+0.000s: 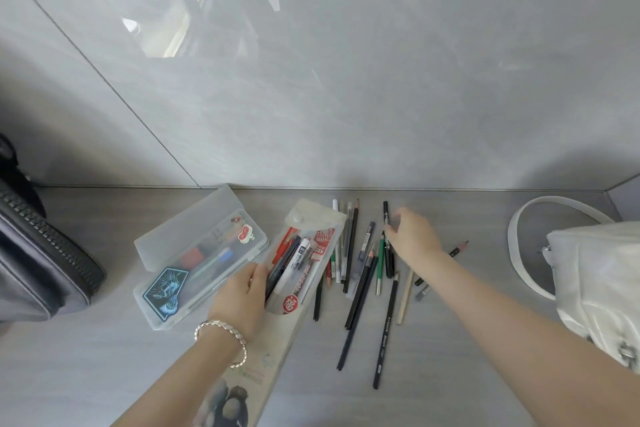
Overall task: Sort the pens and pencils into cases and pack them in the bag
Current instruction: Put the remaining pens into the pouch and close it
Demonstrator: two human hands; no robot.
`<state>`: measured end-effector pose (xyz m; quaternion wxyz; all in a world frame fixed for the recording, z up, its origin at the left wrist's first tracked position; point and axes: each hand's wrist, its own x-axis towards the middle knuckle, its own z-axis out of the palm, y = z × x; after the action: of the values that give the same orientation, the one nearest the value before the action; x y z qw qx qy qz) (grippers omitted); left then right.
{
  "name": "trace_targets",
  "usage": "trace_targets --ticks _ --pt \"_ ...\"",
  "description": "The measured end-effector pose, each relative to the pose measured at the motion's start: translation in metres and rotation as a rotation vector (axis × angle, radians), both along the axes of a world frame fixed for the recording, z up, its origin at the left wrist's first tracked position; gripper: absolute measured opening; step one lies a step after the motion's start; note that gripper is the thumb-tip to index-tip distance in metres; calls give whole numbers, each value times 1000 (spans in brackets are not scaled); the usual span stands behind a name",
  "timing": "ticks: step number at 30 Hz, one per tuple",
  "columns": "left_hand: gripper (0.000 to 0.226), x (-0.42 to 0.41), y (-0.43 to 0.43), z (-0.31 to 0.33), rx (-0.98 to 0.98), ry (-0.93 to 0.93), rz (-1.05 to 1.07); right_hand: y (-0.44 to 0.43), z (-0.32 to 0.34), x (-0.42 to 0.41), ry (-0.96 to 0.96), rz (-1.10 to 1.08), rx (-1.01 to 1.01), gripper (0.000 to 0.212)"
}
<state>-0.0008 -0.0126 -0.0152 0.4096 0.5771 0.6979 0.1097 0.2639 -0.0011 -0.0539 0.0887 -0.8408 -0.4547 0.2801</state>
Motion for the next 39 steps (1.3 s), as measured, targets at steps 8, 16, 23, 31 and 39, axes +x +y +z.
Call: trace_targets --ticks 8,16,23,31,39 --pt "39 -7 -2 -1 -2 13 -4 4 -1 9 116 47 90 23" --pt "42 -10 -3 1 15 15 -2 -17 32 15 418 44 105 23" --pt "40 -11 -7 2 24 2 -14 -30 39 -25 -213 757 83 21" --pt "41 -13 -18 4 1 -8 -19 -9 14 -47 -464 1184 -168 30" --pt "41 -15 -18 5 -13 -1 6 -3 28 -32 -419 1233 170 21"
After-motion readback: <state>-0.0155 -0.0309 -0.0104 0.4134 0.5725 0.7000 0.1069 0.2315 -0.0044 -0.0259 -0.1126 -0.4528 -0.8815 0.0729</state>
